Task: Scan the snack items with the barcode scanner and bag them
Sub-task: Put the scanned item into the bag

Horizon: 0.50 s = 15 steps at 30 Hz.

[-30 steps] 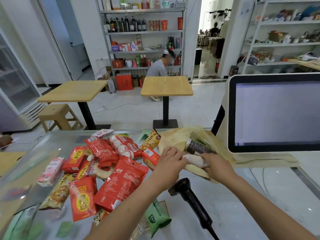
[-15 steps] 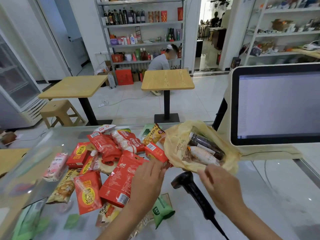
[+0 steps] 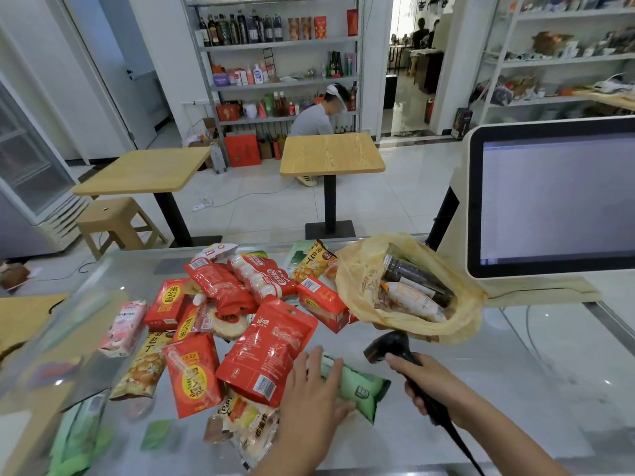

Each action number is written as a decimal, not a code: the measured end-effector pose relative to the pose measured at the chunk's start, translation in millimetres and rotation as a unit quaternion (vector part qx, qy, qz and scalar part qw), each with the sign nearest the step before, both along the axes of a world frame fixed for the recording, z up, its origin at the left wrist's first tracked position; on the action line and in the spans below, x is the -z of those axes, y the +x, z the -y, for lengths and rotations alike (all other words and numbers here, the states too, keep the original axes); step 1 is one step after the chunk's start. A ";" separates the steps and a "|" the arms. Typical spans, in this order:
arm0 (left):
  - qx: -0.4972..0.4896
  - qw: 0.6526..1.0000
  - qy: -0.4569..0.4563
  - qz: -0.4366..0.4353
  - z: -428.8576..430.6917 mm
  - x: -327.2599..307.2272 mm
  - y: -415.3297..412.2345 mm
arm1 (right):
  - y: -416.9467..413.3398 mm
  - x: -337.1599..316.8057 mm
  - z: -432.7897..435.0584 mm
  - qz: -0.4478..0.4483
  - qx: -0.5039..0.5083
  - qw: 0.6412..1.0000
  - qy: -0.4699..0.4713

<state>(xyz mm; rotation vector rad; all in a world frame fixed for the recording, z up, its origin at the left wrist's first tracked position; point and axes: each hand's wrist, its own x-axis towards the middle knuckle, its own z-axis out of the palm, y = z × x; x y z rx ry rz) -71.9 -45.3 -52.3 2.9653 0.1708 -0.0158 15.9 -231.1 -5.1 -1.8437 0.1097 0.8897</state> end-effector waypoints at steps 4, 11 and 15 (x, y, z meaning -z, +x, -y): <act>0.109 0.991 -0.072 0.016 -12.5 11.7 0.4 | -11.6 -4.2 12.4 0.011 0.002 1.000 -0.004; -0.088 0.963 -0.217 0.132 20.0 -6.2 -4.6 | -26.2 -8.0 17.3 0.022 0.055 0.998 0.028; -0.062 0.976 -0.199 0.057 24.1 2.5 3.3 | -28.4 -12.1 18.1 0.011 0.077 0.995 0.064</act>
